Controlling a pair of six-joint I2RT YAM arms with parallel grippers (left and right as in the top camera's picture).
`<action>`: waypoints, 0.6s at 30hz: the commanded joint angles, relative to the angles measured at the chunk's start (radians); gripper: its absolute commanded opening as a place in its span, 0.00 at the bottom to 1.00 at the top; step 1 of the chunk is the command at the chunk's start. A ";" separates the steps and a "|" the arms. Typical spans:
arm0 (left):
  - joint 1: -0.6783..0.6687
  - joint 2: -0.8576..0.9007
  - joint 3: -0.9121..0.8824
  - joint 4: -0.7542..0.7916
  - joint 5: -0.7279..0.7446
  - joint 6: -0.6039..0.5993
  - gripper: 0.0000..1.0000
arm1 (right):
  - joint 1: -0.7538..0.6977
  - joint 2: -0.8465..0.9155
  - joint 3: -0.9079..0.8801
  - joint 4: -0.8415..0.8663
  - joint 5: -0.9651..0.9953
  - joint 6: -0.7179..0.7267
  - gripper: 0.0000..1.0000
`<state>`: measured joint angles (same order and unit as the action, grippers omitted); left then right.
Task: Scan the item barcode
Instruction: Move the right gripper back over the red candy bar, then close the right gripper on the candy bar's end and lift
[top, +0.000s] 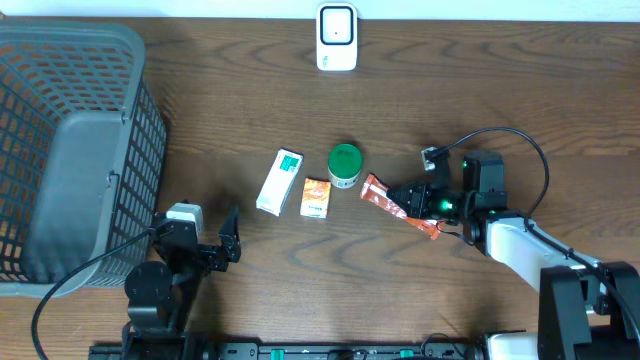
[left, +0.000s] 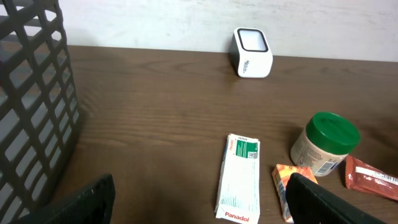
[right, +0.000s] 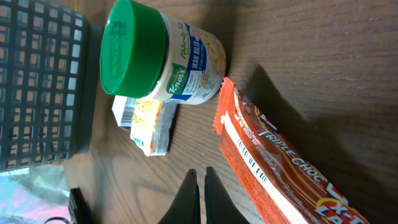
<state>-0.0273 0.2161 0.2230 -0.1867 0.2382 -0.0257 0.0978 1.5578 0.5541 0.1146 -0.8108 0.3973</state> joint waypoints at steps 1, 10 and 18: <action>0.003 -0.003 -0.003 0.000 0.012 -0.002 0.87 | -0.005 0.039 0.006 0.016 -0.032 -0.010 0.01; 0.003 -0.003 -0.003 0.000 0.012 -0.002 0.87 | -0.005 0.282 0.006 0.185 0.045 0.026 0.01; 0.003 -0.003 -0.003 0.000 0.012 -0.002 0.86 | -0.001 0.352 0.006 0.230 0.084 0.003 0.01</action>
<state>-0.0269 0.2161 0.2230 -0.1867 0.2382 -0.0257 0.0948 1.8694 0.5777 0.3614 -0.8200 0.4194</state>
